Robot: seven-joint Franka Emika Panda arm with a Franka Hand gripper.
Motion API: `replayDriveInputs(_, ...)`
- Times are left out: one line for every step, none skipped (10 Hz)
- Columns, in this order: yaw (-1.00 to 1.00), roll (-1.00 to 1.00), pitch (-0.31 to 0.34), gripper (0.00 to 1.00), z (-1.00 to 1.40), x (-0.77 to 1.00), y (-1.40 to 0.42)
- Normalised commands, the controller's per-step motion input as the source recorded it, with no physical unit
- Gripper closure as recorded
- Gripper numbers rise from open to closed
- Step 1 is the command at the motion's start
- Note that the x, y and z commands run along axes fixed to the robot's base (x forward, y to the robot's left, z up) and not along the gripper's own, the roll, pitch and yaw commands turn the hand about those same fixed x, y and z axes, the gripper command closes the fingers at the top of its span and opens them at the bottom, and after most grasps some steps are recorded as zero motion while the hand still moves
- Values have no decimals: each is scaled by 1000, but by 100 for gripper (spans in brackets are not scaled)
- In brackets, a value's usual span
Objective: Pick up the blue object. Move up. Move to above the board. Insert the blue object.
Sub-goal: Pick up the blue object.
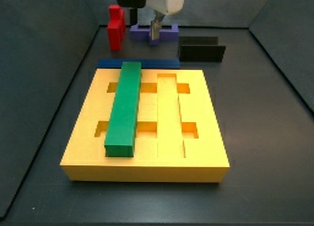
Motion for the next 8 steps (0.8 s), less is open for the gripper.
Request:
replayDriveInputs(-929, -141, -59, 0, -183, 0, -51)
replayDriveInputs(-920, -153, -80, 0, -169, -40, -9)
replayDriveInputs(-883, -89, 0, 0, -331, 17, -40)
replayDriveInputs(-909, -57, 0, 0, -320, 0, -94)
replayDriveInputs(-837, -67, 0, 0, -254, -31, -174)
replayDriveInputs(-789, -29, 0, 0, -211, -23, -271)
replayDriveInputs(-743, 0, 0, 0, -171, -80, -294)
replayDriveInputs(-589, 0, 0, 0, -151, 0, -91)
